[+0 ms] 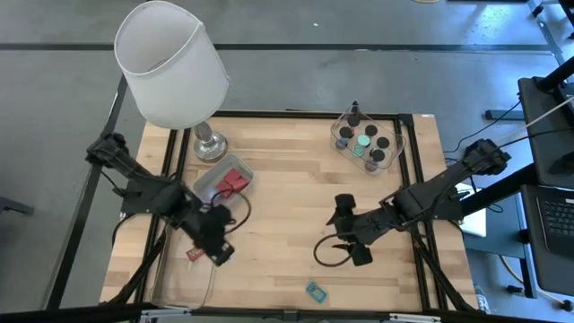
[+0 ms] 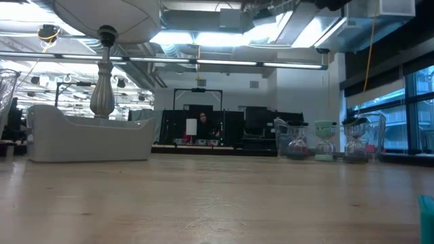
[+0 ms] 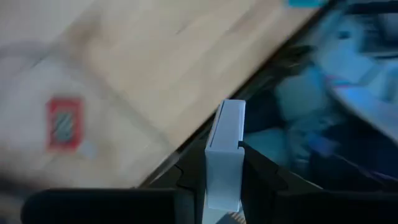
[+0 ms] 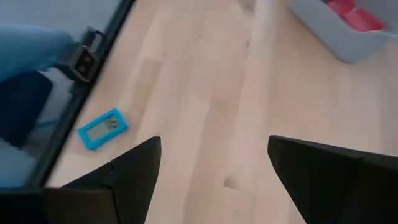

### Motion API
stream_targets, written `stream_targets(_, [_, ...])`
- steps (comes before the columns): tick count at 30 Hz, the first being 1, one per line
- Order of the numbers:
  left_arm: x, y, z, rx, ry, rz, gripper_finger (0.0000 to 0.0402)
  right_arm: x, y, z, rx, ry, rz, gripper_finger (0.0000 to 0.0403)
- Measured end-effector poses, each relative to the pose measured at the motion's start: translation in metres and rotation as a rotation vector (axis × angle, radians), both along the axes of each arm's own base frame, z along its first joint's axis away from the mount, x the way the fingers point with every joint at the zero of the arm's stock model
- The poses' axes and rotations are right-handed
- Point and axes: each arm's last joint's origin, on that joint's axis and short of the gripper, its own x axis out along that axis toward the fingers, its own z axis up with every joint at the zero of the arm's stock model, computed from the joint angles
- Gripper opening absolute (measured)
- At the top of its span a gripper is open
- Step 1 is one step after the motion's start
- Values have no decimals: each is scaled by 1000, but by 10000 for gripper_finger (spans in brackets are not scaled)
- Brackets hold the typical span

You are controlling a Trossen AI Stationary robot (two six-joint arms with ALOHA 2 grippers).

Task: Pick & Place Office items
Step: Put the white digital timer into the bottom transparent bin

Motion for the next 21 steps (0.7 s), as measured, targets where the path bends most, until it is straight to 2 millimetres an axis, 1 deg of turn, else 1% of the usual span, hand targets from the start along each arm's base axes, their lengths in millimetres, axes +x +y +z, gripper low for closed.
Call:
stream_targets(5, [-17,-16,-21,89,275,101,63,4,0,-5,-93,-18,-7,300])
stream_targets(9, [-24,-29,-38,123,503,164,67,6,-1,-6,-114,-18,5,300])
stream_targets(11, [-24,-38,-46,128,555,158,69,6,-2,-6,-115,-18,1,300])
stream_targets(14, [-20,-51,-59,152,584,136,69,6,-2,-6,-132,-28,-16,300])
stream_targets(21, [-10,-70,-95,253,659,107,71,7,-2,-5,-125,-41,-19,300])
